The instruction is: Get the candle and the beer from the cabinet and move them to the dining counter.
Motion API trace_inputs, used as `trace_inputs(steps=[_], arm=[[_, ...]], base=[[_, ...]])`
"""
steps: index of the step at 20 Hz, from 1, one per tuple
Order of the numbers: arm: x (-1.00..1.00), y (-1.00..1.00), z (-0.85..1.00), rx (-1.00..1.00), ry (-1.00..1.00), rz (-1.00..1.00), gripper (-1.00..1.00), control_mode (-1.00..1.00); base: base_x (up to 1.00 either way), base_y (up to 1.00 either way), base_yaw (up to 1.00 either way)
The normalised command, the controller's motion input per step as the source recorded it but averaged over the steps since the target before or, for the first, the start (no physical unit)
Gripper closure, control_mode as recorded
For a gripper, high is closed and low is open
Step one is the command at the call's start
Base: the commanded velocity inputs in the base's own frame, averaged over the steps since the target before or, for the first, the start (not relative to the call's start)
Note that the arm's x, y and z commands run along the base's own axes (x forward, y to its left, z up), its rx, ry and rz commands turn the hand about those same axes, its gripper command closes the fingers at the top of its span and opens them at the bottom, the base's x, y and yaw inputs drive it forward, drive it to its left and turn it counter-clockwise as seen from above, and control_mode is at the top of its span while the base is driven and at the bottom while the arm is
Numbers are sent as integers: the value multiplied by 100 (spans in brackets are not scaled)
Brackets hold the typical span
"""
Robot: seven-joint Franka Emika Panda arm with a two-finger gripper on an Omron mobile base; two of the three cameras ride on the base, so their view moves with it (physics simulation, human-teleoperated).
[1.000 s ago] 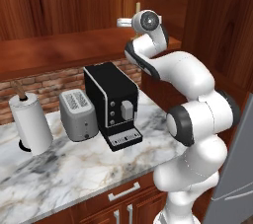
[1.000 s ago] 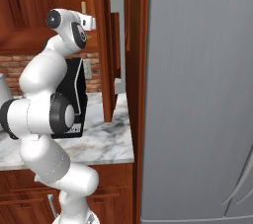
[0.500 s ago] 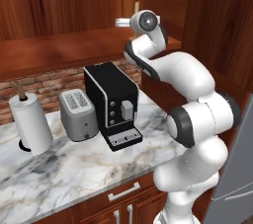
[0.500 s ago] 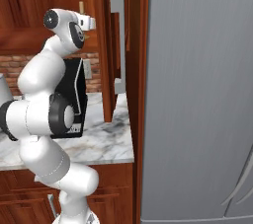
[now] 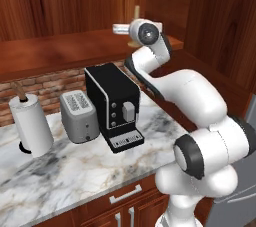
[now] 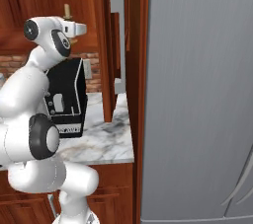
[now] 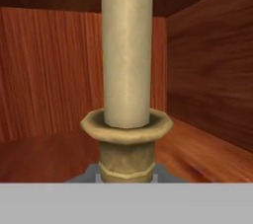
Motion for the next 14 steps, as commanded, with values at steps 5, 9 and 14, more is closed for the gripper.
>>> trace_inputs(steps=[5, 9, 14], arm=[[-100, 29, 0, -2, 0, 0, 100, -100], [-100, 10, 16, 0, 0, 3, 100, -100], [-99, 7, 34, 0, 3, 10, 100, -100]], base=[[0, 0, 0], [0, 0, 0], [0, 0, 0]])
